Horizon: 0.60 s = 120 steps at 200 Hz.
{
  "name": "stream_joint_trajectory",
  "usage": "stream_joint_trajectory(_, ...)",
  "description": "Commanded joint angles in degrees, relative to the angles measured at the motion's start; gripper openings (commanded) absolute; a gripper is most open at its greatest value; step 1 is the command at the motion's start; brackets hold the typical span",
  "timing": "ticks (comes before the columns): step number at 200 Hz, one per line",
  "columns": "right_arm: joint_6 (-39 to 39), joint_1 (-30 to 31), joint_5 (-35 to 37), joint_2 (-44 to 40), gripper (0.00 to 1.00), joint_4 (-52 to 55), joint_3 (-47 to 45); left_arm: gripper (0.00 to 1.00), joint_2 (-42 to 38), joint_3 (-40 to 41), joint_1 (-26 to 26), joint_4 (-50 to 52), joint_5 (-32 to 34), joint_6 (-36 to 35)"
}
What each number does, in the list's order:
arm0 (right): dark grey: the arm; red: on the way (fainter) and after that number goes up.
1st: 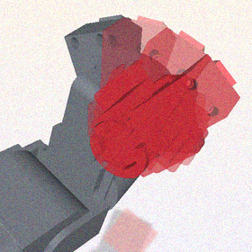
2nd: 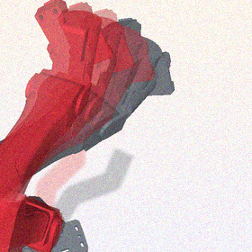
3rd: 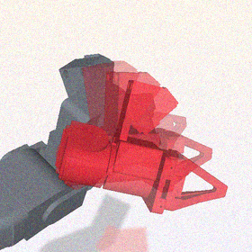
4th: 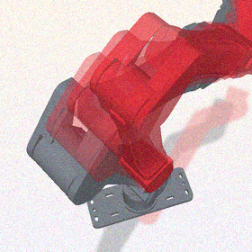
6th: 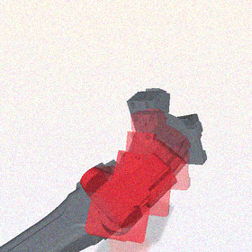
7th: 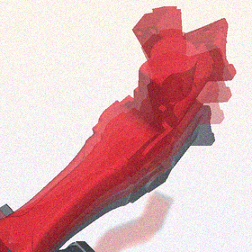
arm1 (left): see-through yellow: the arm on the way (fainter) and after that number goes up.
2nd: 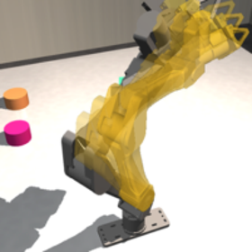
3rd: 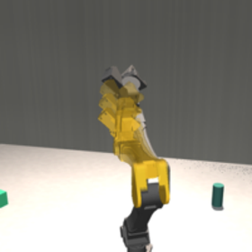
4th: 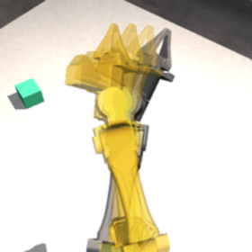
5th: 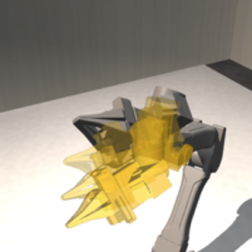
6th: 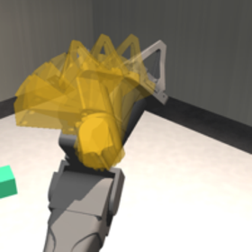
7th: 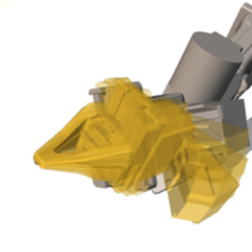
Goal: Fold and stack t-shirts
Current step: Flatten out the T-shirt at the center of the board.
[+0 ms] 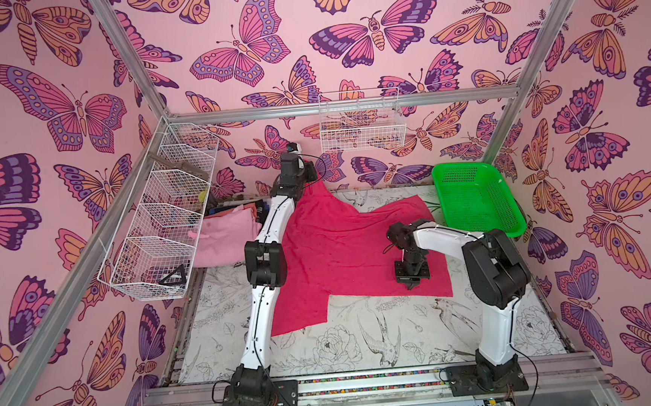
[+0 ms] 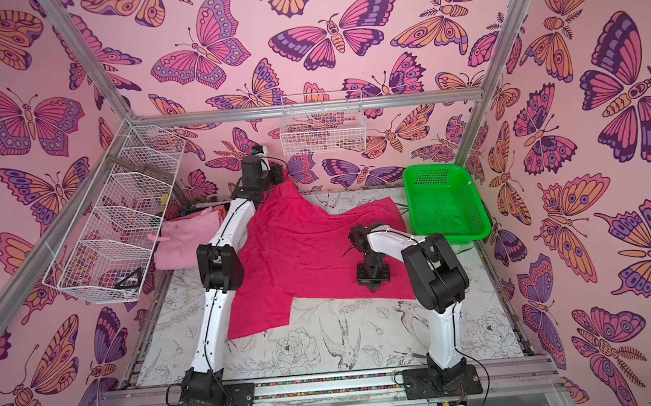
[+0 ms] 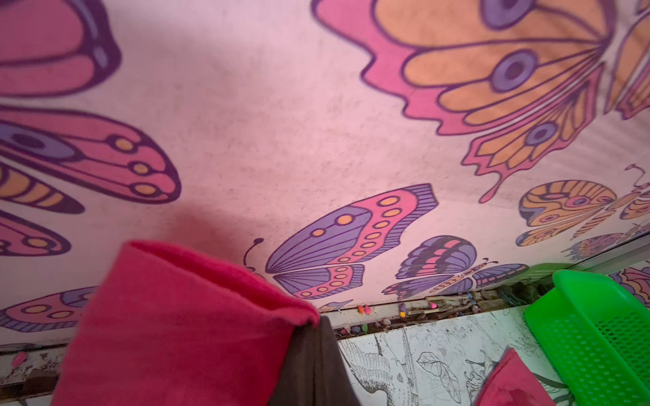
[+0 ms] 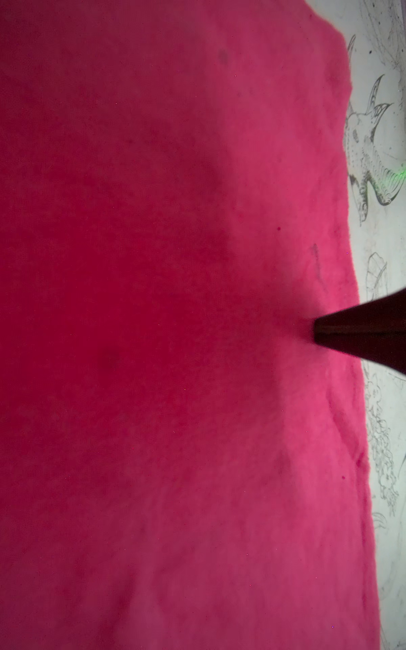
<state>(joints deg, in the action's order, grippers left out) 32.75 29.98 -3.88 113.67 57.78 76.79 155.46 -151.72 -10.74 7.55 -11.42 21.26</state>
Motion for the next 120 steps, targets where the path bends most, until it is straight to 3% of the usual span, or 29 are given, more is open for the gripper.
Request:
stream_joint_trajectory(1,-0.66,0.20,-2.41,3.58,0.00,-2.07,-0.11,0.00,2.50,-0.68,1.33,-5.52,-0.68,2.30)
stream_joint_trajectory(54,-0.41,0.18,-2.72,4.72,0.00,-1.22,1.33,0.00,5.61,-0.84,3.21,-8.72,0.78,5.77)
stream_joint_trajectory(85,-0.06,0.19,-2.94,5.01,0.00,-1.37,1.45,0.06,7.16,-1.55,4.26,-10.56,1.02,7.78)
stream_joint_trajectory(91,-0.06,0.25,-3.13,5.15,0.00,-1.44,1.52,0.10,7.32,-1.57,4.41,-10.90,1.01,8.04)
stream_joint_trajectory(120,0.12,0.41,-3.78,5.16,0.00,-1.97,1.60,0.59,7.93,-1.56,5.03,-12.28,-0.04,9.28)
